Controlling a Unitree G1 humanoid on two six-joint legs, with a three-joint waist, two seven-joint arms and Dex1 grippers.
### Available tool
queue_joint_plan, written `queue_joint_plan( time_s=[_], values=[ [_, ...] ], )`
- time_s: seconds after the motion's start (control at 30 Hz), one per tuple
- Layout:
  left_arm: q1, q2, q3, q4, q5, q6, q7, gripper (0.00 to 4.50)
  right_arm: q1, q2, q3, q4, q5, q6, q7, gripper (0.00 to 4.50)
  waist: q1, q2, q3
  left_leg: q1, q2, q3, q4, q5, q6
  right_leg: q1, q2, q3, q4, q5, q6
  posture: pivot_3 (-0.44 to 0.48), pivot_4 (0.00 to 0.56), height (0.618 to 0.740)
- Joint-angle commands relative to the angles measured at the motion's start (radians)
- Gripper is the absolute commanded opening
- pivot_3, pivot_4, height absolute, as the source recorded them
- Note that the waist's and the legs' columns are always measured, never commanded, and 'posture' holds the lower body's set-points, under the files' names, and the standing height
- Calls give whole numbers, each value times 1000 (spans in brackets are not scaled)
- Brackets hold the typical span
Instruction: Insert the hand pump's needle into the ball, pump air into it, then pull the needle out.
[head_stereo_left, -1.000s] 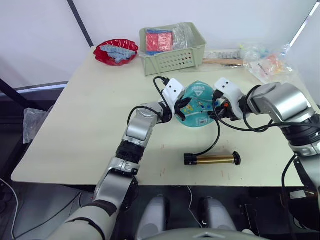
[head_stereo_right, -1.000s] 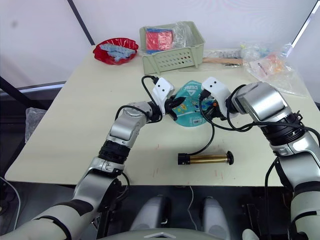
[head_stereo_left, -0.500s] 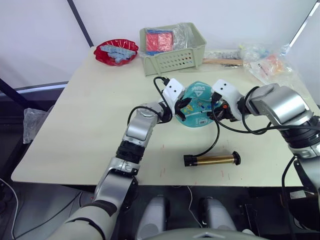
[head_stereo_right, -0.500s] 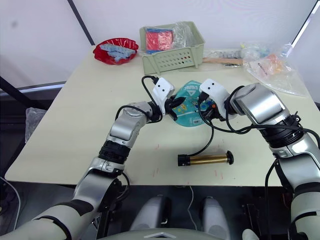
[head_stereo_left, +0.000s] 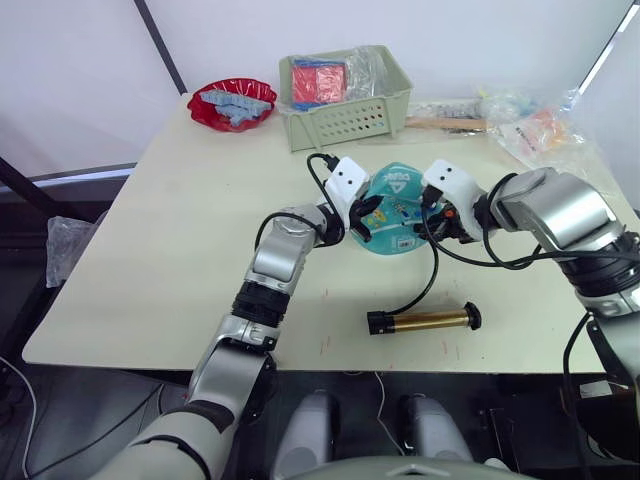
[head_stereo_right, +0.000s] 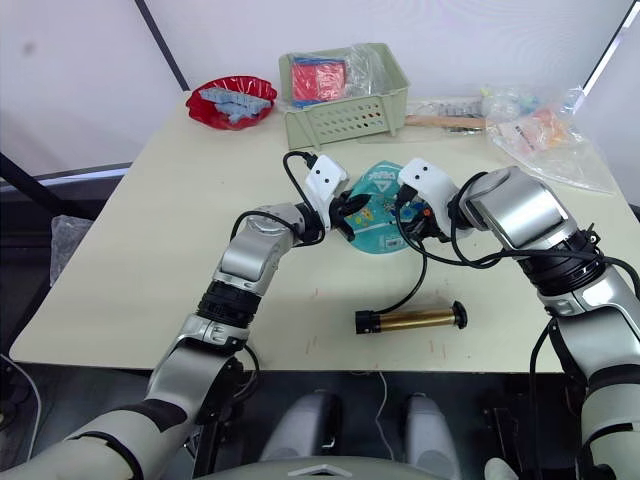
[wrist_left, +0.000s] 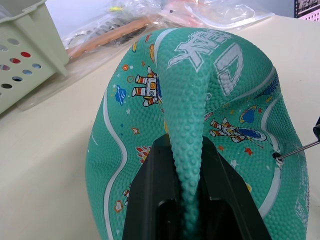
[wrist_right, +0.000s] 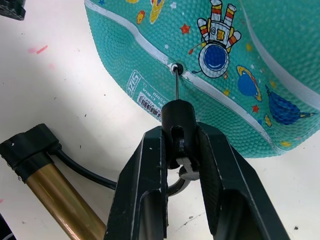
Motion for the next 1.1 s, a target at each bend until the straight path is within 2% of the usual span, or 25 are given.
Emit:
queue_joint_plan(
  time_s=[0.03, 0.4, 0.7, 1.1],
  values=[
    [18, -17, -30, -21, -5, 10, -13, 18, -23, 4, 25, 8, -10, 10, 13, 314, 0, 0, 0, 0, 0, 0, 0, 0, 0, 0, 0, 0, 0, 0, 0, 0, 150, 740],
    [31, -30, -53, -63, -5, 35, -25, 18, -102, 37, 77, 61, -27, 50, 38, 314, -2, 0, 0, 0, 0, 0, 0, 0, 0, 0, 0, 0, 0, 0, 0, 0, 150, 740],
    [44, -42, -66, -75, 2, 40, -35, 18, -170, 81, 141, 121, -59, 12, 77, 314, -7, 0, 0, 1, 0, 0, 0, 0, 0, 0, 0, 0, 0, 0, 0, 0, 150, 740],
    [55, -64, -46, -76, -4, 55, -23, 18, -210, 160, 143, 148, -78, 3, 113, 314, -23, 0, 0, 2, 0, -2, 0, 0, 0, 0, 0, 0, 3, 0, 0, 0, 150, 740]
  ],
)
